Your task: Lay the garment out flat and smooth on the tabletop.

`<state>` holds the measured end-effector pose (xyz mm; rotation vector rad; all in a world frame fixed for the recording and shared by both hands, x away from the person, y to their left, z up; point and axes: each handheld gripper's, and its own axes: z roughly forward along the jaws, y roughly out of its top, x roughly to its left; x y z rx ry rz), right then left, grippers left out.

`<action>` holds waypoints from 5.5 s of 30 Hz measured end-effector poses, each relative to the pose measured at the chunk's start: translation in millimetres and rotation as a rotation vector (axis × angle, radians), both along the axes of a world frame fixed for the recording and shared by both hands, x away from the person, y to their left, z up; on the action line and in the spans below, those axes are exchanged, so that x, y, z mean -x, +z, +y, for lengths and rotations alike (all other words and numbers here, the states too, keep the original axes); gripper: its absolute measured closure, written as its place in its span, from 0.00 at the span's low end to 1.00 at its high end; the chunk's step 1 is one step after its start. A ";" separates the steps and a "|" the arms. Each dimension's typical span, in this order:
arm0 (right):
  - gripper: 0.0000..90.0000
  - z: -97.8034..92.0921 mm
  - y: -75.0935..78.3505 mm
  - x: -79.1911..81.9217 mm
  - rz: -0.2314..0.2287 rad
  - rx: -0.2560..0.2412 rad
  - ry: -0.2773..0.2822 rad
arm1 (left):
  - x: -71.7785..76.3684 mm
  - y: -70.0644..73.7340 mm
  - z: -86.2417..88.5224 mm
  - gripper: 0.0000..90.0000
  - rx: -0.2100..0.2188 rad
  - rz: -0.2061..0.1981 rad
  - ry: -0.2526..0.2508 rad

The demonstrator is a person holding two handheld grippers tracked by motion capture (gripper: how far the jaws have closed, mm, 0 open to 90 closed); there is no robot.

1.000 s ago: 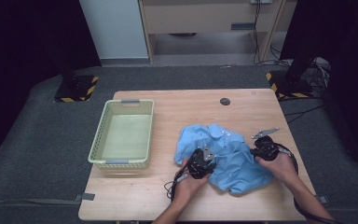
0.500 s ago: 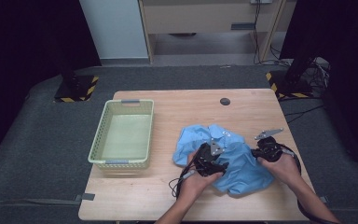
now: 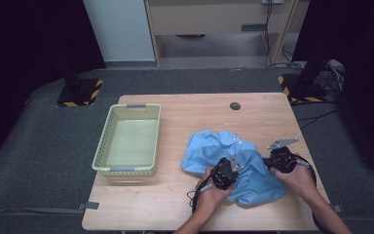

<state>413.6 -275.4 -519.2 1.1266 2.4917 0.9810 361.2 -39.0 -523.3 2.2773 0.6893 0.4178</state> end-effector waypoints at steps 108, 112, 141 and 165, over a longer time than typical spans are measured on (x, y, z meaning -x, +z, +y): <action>0.98 -39.8 -8.9 72.0 -0.018 0.130 -0.102 | -0.2 -15.8 31.6 0.86 -0.011 -0.078 0.071; 0.98 -50.8 -9.4 61.0 -0.020 0.123 -0.165 | -1.9 -12.4 31.0 0.61 0.004 -0.083 0.085; 0.57 -55.2 9.2 47.2 -0.030 0.021 -0.250 | 21.9 0.7 90.7 0.43 -0.041 -0.071 0.173; 0.89 -40.3 -8.0 39.1 -0.002 0.101 -0.192 | 0.7 -13.4 73.4 0.96 -0.135 -0.133 0.137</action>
